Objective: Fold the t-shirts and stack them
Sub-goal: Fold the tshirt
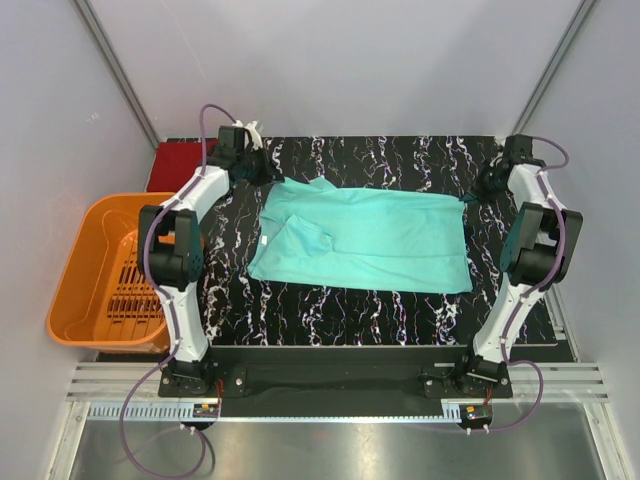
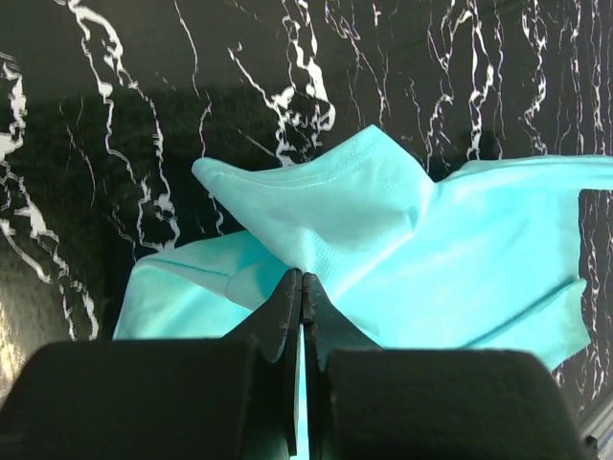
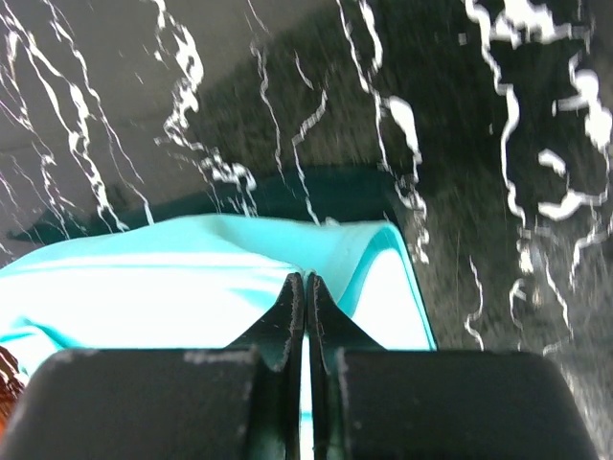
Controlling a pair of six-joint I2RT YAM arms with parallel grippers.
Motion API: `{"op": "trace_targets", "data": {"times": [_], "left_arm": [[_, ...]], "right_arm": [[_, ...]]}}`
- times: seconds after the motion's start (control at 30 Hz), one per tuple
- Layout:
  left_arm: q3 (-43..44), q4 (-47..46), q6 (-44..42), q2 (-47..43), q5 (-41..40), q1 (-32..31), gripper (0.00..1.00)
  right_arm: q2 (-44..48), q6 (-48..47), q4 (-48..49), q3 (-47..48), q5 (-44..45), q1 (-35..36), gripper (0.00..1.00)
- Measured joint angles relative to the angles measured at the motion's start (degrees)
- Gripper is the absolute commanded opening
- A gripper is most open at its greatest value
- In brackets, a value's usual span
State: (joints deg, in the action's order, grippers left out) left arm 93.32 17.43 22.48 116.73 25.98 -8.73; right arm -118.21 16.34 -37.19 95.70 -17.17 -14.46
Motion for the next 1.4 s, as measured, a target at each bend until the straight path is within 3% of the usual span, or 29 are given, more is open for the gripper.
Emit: {"op": "trace_targets", "data": {"times": [0.33,1.07,1.2,1.27,1.3,1.4], "left_arm": [[-7.9,2.4,-0.2,-7.5,-2.1,0.0,0.00],[-18.5,6.1,0.5,-11.1,-5.7,0.0,0.00],[-18.9,6.7,0.5,-11.3,-5.9,0.0,0.00],[-19.0,7.0,0.6,-11.3,-6.4,0.0,0.00],[-19.4,6.9,0.7,-11.4,-6.7,0.0,0.00],[-21.4,7.0,1.5,-12.3,-7.7,0.0,0.17]], "right_arm": [[3.9,0.2,-0.2,-6.8,3.3,0.0,0.00],[6.6,1.7,-1.2,-14.2,10.0,0.0,0.00],[6.6,2.1,-1.2,-14.8,10.8,0.1,0.08],[6.6,2.4,-1.2,-15.1,11.4,0.1,0.20],[6.6,2.9,-1.2,-15.4,11.9,0.1,0.21],[6.8,3.6,-1.4,-17.1,14.3,0.1,0.24]]}}
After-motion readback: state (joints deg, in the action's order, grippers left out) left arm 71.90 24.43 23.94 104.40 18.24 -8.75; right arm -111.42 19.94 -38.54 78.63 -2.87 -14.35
